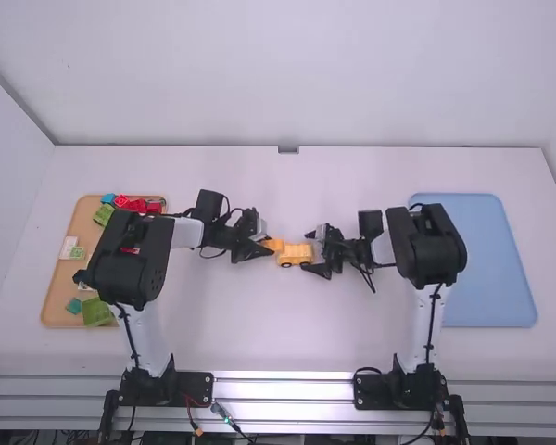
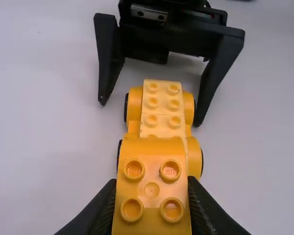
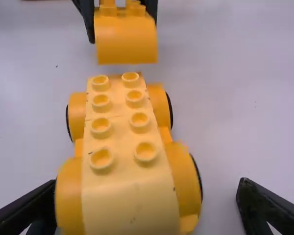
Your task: Assemble lego blocks to make yellow taxi
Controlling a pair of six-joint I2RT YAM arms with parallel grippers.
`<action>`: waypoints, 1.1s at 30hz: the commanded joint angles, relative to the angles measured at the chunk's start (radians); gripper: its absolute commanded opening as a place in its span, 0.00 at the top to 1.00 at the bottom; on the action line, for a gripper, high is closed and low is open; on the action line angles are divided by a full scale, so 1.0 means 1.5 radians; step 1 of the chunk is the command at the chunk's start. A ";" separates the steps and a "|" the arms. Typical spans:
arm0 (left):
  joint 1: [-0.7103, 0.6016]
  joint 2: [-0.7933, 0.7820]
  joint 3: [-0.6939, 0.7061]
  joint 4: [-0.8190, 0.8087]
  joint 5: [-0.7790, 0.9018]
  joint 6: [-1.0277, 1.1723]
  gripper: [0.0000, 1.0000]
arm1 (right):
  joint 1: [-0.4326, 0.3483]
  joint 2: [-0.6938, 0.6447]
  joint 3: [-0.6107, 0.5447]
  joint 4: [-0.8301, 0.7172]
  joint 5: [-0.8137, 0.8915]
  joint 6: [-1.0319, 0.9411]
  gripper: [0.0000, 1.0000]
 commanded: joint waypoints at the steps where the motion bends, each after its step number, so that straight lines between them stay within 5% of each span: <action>1: -0.006 -0.029 0.004 -0.009 0.011 -0.004 0.98 | 0.003 0.018 0.020 -0.001 -0.030 -0.007 0.07; 12: -0.028 -0.034 0.004 -0.012 -0.041 -0.024 0.98 | 0.003 0.020 0.048 -0.089 -0.057 -0.097 0.22; 18: -0.060 -0.063 0.004 -0.008 -0.075 -0.052 0.98 | 0.003 0.020 0.062 -0.120 -0.061 -0.107 0.08; 22: -0.061 -0.073 0.004 -0.004 -0.076 -0.079 0.98 | 0.007 0.020 0.063 -0.120 -0.075 -0.122 0.08; 33: -0.090 -0.073 0.004 -0.002 -0.078 -0.091 0.98 | 0.024 0.020 0.063 -0.120 -0.058 -0.119 0.44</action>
